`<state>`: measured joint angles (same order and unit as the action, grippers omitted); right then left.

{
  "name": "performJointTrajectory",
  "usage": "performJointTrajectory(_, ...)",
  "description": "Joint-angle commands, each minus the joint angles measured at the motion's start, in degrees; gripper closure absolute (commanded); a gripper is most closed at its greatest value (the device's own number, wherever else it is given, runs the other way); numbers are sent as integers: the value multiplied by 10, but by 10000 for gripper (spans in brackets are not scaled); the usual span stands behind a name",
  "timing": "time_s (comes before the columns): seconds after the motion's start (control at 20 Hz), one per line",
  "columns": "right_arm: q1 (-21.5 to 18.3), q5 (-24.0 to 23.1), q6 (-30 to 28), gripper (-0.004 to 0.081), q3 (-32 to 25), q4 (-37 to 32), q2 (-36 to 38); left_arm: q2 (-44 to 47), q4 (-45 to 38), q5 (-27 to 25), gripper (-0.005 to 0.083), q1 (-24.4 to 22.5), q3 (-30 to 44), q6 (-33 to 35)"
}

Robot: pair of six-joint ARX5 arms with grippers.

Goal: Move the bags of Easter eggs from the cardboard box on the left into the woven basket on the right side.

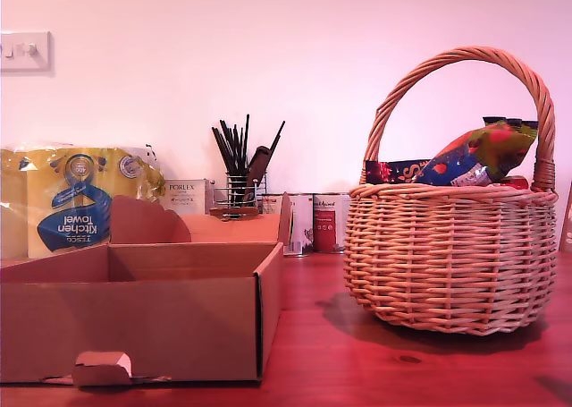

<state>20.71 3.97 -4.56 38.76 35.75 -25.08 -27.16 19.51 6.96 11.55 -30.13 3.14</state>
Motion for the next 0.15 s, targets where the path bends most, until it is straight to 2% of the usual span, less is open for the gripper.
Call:
performJointTrajectory(0.0, 0, 0, 0, 783, -1, 10, -5, -3, 7, 1, 797, 1, 10, -2)
performJointTrajectory(0.1, 0, 0, 0, 783, -1, 19, -6, -3, 16, 1, 797, 1, 10, -1)
